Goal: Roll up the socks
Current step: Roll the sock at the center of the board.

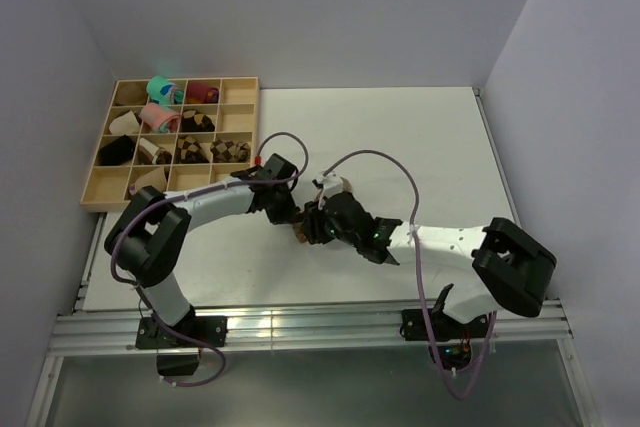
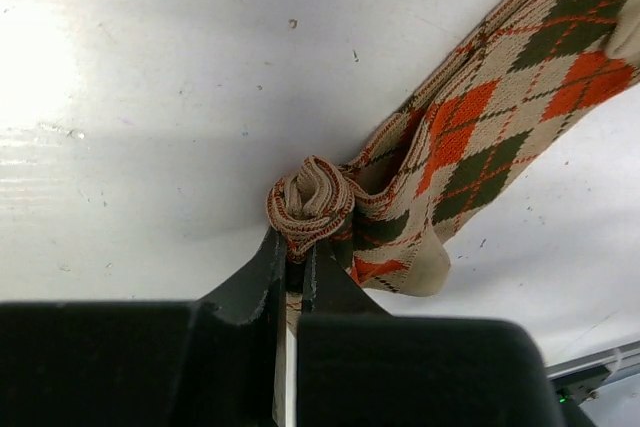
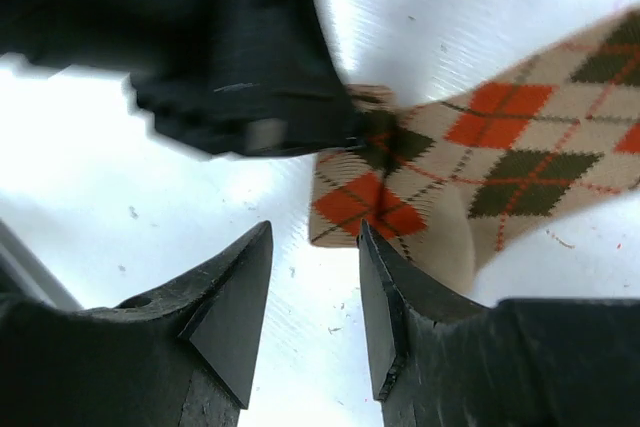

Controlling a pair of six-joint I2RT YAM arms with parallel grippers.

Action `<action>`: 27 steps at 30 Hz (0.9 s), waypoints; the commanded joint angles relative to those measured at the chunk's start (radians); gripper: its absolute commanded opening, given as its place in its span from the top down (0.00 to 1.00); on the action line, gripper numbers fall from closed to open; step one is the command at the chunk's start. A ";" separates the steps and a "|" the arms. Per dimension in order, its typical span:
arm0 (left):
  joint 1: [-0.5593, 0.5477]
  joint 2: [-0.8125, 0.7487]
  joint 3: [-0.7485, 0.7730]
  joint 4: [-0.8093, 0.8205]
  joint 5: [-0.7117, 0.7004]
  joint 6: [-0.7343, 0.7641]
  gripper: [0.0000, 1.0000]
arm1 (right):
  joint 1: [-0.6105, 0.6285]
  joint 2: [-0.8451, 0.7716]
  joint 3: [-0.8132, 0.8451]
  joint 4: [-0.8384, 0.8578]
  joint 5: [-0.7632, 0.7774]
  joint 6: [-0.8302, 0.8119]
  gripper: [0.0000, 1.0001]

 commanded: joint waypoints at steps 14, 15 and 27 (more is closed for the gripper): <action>0.037 0.099 0.111 -0.156 0.037 0.145 1.00 | 0.206 0.261 0.195 -0.010 0.349 -0.289 0.51; 0.039 0.099 0.111 -0.158 0.040 0.146 1.00 | 0.210 0.274 0.201 -0.010 0.353 -0.291 0.51; 0.050 0.107 0.102 -0.158 0.074 0.169 1.00 | 0.215 0.404 0.194 -0.090 0.464 -0.218 0.54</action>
